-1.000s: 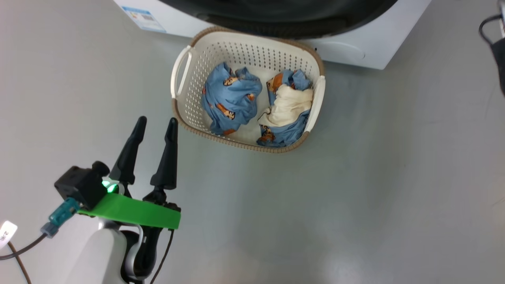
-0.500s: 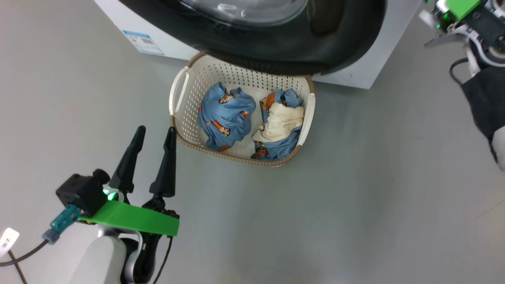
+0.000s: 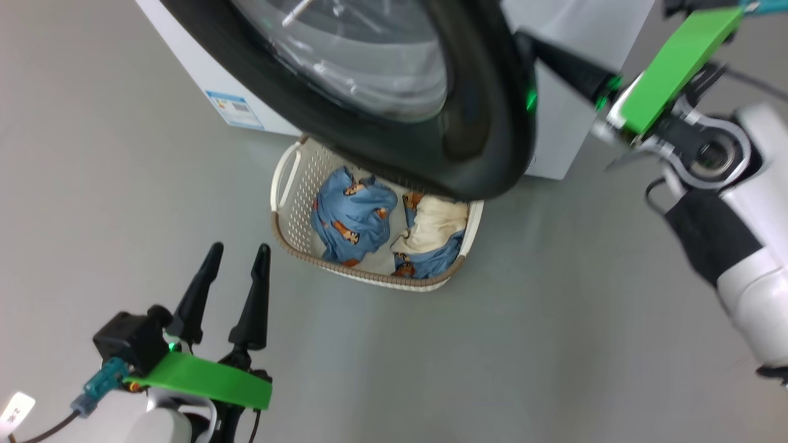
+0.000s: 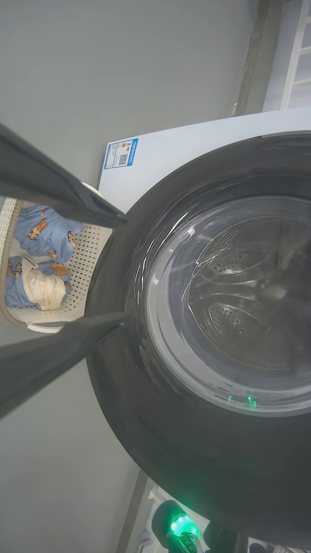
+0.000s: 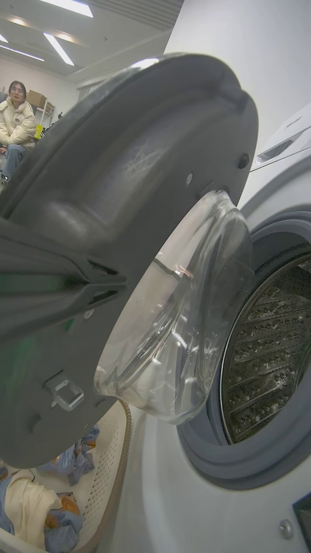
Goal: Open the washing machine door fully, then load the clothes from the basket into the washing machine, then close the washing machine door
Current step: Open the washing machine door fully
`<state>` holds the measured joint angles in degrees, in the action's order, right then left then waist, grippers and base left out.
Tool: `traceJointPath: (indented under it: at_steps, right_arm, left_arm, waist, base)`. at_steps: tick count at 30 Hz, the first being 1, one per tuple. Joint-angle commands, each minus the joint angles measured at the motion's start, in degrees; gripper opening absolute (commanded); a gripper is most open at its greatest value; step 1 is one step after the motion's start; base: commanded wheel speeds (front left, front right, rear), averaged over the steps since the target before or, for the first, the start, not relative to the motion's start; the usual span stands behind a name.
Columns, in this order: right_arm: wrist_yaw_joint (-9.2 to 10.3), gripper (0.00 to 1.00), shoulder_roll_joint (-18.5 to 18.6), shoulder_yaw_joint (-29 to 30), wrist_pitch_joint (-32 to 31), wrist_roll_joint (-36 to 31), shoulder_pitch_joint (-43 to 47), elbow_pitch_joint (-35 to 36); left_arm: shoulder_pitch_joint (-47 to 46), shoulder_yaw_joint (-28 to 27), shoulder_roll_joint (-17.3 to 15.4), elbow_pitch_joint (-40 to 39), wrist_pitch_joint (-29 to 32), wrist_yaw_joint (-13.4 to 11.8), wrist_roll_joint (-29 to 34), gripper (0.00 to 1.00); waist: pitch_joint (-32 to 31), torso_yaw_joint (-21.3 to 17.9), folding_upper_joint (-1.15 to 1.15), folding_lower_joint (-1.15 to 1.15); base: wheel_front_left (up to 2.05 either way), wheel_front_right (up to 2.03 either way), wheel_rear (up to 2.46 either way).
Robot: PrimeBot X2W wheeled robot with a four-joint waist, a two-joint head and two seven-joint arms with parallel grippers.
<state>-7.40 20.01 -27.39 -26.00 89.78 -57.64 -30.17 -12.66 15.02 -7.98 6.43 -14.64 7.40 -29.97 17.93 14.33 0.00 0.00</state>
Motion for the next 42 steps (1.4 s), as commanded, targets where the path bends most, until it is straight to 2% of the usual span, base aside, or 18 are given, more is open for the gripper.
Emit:
traceJointPath:
  at_steps: [1,11,24,42]
  right_arm:
    - [-0.09,0.00,-1.6,-1.2,-0.8,0.4,2.5,1.9]
    - [-0.09,0.00,-2.7,-3.1,-2.3,0.8,7.1,3.9]
    - [-0.09,0.00,-5.9,-5.1,-3.2,1.0,11.6,6.5]
    - [-0.09,0.00,-9.8,-8.1,-4.4,0.1,14.1,7.6]
  left_arm:
    - [0.3,-2.2,-1.8,-1.2,-0.4,0.1,0.5,1.00]
    - [2.3,-2.4,-1.7,-1.2,-0.4,0.1,0.9,1.00]
    - [4.2,-1.8,-1.1,-0.9,-0.4,0.1,1.2,1.00]
    - [4.3,-1.6,-0.9,-0.4,-0.4,0.1,1.3,1.00]
  waist:
    - [-1.3,-0.3,0.00,0.00]
    - [-3.8,0.1,0.00,0.00]
    - [-6.4,1.8,0.00,0.00]
    - [-7.7,3.4,0.00,0.00]
  base:
    - [0.00,0.00,0.00]
    - [0.00,0.00,0.00]
    - [0.00,0.00,0.00]
    - [0.00,0.00,0.00]
